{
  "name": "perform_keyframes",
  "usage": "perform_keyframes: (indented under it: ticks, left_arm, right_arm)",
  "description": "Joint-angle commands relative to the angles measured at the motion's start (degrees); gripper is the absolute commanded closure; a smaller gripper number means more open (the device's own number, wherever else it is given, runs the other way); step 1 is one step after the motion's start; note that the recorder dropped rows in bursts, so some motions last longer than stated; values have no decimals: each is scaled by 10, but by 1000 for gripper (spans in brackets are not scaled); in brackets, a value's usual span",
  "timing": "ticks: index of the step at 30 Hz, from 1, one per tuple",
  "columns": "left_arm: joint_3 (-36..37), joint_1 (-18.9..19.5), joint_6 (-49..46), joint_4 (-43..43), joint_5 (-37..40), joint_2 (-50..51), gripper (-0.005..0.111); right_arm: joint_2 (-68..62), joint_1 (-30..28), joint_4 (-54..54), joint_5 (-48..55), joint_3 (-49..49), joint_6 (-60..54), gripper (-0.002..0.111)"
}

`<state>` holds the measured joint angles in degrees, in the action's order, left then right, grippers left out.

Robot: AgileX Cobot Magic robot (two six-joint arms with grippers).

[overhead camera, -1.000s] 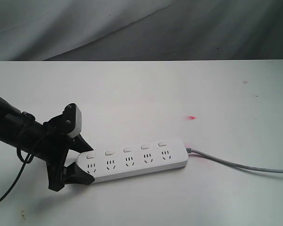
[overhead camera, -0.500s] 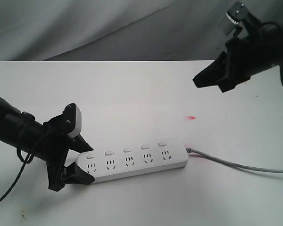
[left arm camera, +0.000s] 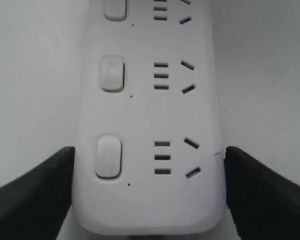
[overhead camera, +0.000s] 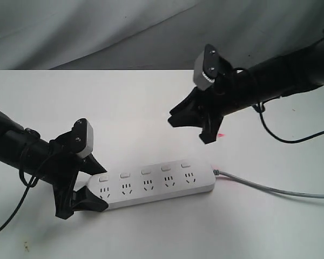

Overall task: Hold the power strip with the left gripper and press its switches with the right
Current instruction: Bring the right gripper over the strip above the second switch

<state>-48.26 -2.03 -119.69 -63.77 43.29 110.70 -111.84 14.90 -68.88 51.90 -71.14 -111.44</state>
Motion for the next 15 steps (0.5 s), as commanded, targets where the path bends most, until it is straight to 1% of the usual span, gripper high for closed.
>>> perform_keyframes:
  ticks: [1, 2, 4, 7, 12, 15]
  left_arm:
    - [-3, -2, -3, -4, 4, 0, 107]
    - [-3, -2, -3, -4, 4, 0, 107]
    - [-3, -2, -3, -4, 4, 0, 107]
    - [-3, -2, -3, -4, 4, 0, 107]
    - [-3, -2, -3, -4, 4, 0, 107]
    - [-3, -2, -3, -4, 4, 0, 107]
  right_arm:
    - [-13, 43, -7, -67, -3, -23, 53]
    - [-13, 49, -7, -81, -3, -23, 48]
    - [-13, 58, -7, -93, -3, -23, 43]
    - [-13, 58, -7, -91, -3, -13, 42]
    - [-13, 57, -6, -91, -3, 87, 43]
    - [-13, 57, -6, -92, -3, 65, 43]
